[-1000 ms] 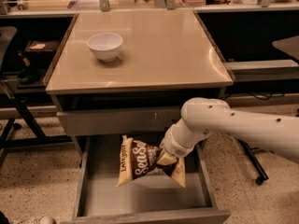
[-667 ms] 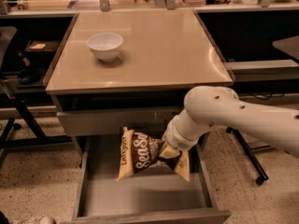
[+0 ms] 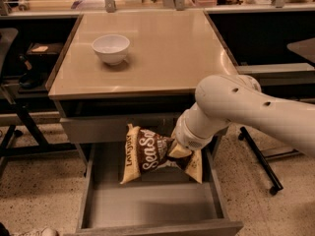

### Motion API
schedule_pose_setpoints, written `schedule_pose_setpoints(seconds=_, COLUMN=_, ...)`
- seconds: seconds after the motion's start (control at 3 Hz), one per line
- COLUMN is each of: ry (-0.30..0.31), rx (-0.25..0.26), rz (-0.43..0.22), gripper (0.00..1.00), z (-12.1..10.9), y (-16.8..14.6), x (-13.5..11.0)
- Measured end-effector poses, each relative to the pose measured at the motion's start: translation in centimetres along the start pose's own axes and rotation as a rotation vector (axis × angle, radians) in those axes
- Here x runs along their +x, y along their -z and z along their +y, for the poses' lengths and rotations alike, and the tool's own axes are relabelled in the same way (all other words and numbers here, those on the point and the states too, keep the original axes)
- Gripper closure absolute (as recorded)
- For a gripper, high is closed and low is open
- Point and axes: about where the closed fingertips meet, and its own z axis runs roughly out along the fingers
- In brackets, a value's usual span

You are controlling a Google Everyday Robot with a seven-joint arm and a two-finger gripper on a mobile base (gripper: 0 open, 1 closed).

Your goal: Pick brown chip bag from middle drawer and place on counter

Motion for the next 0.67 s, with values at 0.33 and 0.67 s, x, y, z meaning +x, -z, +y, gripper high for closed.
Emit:
schedule_pose_setpoints(seconds=0.33, ry=0.002, rx=0.022, rz=-0.016, gripper=1.0, z=-0.2, y=1.6, x=-0.7)
schedule_pose_setpoints(seconds=0.67, ry=0.015, rx=0.086, rz=-0.041, gripper=1.0, z=-0.9, y=5.8, x=-2.0)
